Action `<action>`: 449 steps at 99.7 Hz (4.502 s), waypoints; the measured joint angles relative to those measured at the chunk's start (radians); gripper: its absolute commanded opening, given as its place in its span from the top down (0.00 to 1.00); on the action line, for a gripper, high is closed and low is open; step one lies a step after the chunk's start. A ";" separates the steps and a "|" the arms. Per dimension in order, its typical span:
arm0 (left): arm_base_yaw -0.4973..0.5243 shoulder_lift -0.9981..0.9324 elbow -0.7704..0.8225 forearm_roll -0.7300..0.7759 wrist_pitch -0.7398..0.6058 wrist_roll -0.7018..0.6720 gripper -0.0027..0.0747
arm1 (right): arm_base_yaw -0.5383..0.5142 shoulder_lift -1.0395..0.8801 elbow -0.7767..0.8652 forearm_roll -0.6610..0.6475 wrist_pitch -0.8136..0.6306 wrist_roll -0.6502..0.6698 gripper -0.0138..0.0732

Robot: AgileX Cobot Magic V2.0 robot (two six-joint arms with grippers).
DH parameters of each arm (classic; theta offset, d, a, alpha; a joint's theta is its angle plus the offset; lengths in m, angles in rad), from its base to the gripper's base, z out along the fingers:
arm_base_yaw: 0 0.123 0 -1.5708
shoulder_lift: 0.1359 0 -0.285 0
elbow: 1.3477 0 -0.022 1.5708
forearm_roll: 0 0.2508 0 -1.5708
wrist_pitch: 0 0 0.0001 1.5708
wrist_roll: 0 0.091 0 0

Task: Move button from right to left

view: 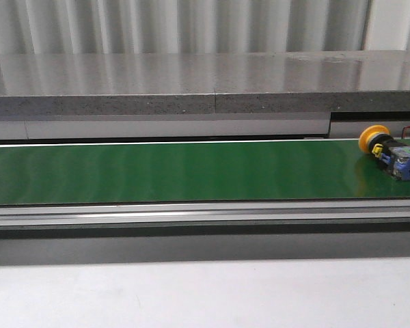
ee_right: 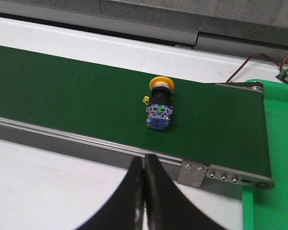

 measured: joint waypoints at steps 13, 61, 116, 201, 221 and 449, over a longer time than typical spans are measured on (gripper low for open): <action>0.000 0.000 0.000 0.000 0.000 0.000 0.99 | 0.000 -0.096 0.053 0.000 -0.002 0.000 0.92; 0.000 0.000 -0.002 0.021 -0.109 0.000 0.99 | 0.000 -0.163 0.085 0.000 -0.005 0.000 0.92; 0.000 0.290 -0.356 0.023 0.185 0.000 0.91 | 0.000 -0.163 0.085 0.000 -0.005 0.000 0.92; 0.000 0.703 -0.579 -0.045 0.290 0.000 0.17 | 0.000 -0.163 0.085 0.002 -0.005 0.000 0.92; 0.000 0.845 -0.749 -0.146 0.441 0.000 0.17 | 0.000 -0.163 0.085 0.002 -0.005 0.000 0.92; -0.626 1.945 -1.543 -0.143 0.770 -0.480 0.72 | 0.000 -0.163 0.085 0.002 -0.005 0.000 0.92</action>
